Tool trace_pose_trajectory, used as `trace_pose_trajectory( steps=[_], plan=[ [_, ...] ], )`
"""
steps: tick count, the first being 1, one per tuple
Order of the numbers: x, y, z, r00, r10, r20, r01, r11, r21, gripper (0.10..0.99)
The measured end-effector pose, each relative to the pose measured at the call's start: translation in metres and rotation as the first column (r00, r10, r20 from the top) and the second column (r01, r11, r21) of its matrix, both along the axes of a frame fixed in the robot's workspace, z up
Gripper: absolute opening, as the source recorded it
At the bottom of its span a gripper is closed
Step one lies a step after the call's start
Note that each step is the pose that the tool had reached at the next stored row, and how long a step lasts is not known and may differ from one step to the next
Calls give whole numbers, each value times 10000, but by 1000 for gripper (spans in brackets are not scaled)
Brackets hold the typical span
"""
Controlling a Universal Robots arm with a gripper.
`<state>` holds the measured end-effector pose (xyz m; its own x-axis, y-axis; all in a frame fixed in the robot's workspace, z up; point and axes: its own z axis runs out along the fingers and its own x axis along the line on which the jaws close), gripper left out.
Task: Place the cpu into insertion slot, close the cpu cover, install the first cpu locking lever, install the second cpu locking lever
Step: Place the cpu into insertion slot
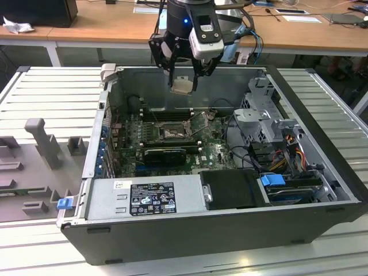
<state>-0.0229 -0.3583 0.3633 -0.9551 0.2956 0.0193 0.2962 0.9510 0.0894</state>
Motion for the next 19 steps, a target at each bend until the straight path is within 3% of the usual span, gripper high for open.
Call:
trace_pose_trajectory(
  steps=[7,13,14,18,19],
  plan=[
    [-5,0,-1,9958,-917,-1,917,9958,-1,529],
    [-52,0,-3,9926,-1218,-1,1218,9926,-2,529],
    [-52,0,-3,9903,-1389,-1,1389,9903,-2,529],
    [-52,1,-15,9710,-2390,-1,2390,9710,0,529],
    [-52,0,-34,9705,-2410,0,2410,9705,0,529]
  ],
)
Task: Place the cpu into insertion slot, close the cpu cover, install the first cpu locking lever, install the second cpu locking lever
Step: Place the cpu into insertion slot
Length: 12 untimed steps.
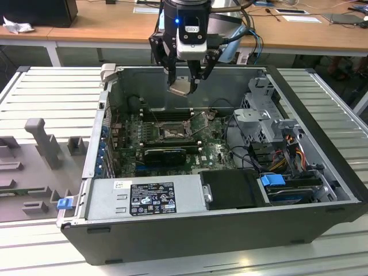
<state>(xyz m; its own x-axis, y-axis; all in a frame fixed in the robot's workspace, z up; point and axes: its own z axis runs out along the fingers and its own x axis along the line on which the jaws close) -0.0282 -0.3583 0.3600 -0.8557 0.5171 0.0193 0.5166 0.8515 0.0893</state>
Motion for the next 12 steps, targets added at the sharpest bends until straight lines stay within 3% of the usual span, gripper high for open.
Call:
trace_pose_trajectory(
  steps=[5,12],
  plan=[
    [-1,0,-29,9998,-203,-2,203,9998,-5,529],
    [0,0,-33,9897,-1434,-1,1434,9897,-3,529]
  ],
)
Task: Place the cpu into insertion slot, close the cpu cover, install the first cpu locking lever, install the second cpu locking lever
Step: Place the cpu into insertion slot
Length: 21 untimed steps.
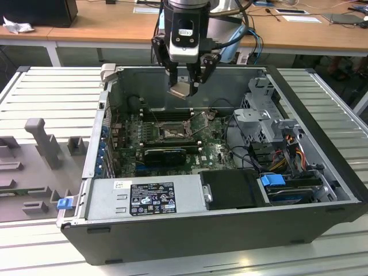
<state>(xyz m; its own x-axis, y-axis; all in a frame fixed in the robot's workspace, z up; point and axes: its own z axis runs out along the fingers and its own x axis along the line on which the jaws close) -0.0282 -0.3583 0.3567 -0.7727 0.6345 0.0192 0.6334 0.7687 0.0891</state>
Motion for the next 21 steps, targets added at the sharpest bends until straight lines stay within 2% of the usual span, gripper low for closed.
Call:
trace_pose_trajectory(
  steps=[3,5,8,10,15,19,21],
  plan=[
    [0,0,-3,9986,-537,0,537,9986,0,529],
    [0,0,-5,9927,-1206,0,1206,9927,0,529],
    [0,0,-7,9858,-1676,0,1676,9858,1,529],
    [0,0,-10,9782,-2076,-1,2076,9782,0,529],
    [0,0,-15,9676,-2526,-4,2526,9676,-1,529],
    [0,0,-19,9567,-2911,-5,2911,9567,-1,529],
    [0,0,-22,9461,-3238,-6,3238,9461,-2,529]
  ],
)
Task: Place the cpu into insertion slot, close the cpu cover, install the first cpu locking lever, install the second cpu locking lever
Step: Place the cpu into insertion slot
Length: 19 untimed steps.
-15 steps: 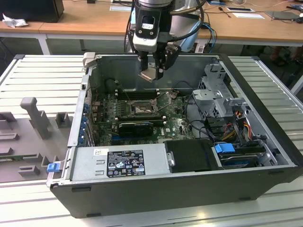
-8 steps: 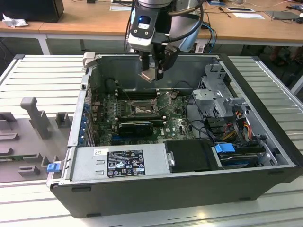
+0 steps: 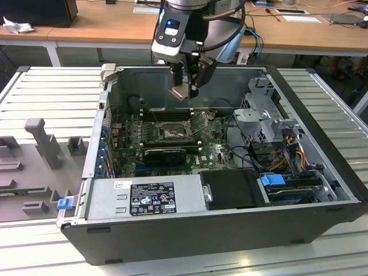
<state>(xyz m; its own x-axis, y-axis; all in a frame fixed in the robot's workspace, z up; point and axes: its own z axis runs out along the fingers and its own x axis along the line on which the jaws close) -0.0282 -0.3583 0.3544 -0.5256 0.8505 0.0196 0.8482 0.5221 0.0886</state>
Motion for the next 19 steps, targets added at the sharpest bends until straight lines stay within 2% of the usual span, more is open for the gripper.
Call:
trace_pose_trajectory(
  steps=[3,8,10,14,19],
  plan=[
    [0,0,-7,9979,-651,-6,651,9979,0,529],
    [0,1,-14,9917,-1288,-10,1288,9917,-5,529],
    [0,1,-20,9848,-1738,-13,1738,9848,-7,529],
    [0,1,-26,9732,-2301,-13,2301,9732,-6,529],
    [-1,1,-62,9637,-2669,-26,2669,9637,-9,529]
  ],
)
